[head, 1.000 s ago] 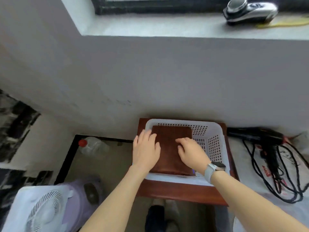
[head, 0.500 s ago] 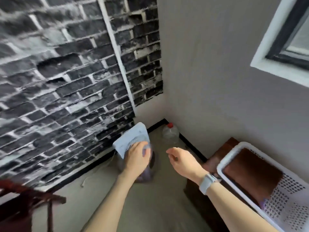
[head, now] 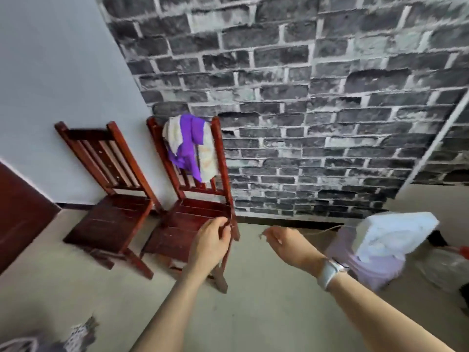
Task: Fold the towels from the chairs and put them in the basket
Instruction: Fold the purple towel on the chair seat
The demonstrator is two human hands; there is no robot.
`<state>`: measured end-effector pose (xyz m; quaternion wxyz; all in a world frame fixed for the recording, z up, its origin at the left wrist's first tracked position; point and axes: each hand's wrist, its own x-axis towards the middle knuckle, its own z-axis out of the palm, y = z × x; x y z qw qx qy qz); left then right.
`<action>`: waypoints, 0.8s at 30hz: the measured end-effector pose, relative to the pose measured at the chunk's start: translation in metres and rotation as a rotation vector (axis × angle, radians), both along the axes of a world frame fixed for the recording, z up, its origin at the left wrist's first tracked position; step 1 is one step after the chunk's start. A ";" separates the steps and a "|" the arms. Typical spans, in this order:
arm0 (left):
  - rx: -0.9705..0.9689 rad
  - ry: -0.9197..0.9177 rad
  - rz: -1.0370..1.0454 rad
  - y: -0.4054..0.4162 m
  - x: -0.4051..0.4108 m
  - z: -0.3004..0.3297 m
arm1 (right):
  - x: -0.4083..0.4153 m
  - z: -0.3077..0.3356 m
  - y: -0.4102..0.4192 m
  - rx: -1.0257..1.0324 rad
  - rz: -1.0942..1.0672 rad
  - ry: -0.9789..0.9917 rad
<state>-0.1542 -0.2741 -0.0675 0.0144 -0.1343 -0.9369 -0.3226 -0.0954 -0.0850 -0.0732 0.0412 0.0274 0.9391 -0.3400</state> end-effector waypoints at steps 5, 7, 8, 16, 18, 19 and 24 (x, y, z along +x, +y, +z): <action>0.019 0.021 0.111 -0.107 -0.054 0.023 | -0.073 0.010 -0.099 -0.045 0.136 -0.033; 0.036 0.034 0.134 -0.135 -0.081 0.033 | -0.105 0.014 -0.125 -0.050 0.161 -0.022; 0.040 0.038 0.143 -0.146 -0.095 0.037 | -0.122 0.016 -0.134 -0.047 0.162 0.000; 0.048 0.069 0.136 -0.179 -0.238 0.050 | -0.284 0.027 -0.164 -0.003 0.062 0.141; 0.050 0.102 0.118 -0.178 -0.280 0.048 | -0.333 0.028 -0.161 -0.004 -0.012 0.199; 0.047 0.108 0.104 -0.175 -0.302 0.048 | -0.358 0.028 -0.158 -0.012 -0.057 0.221; 0.021 0.069 0.009 -0.155 -0.401 0.040 | -0.480 0.024 -0.137 0.073 -0.242 0.262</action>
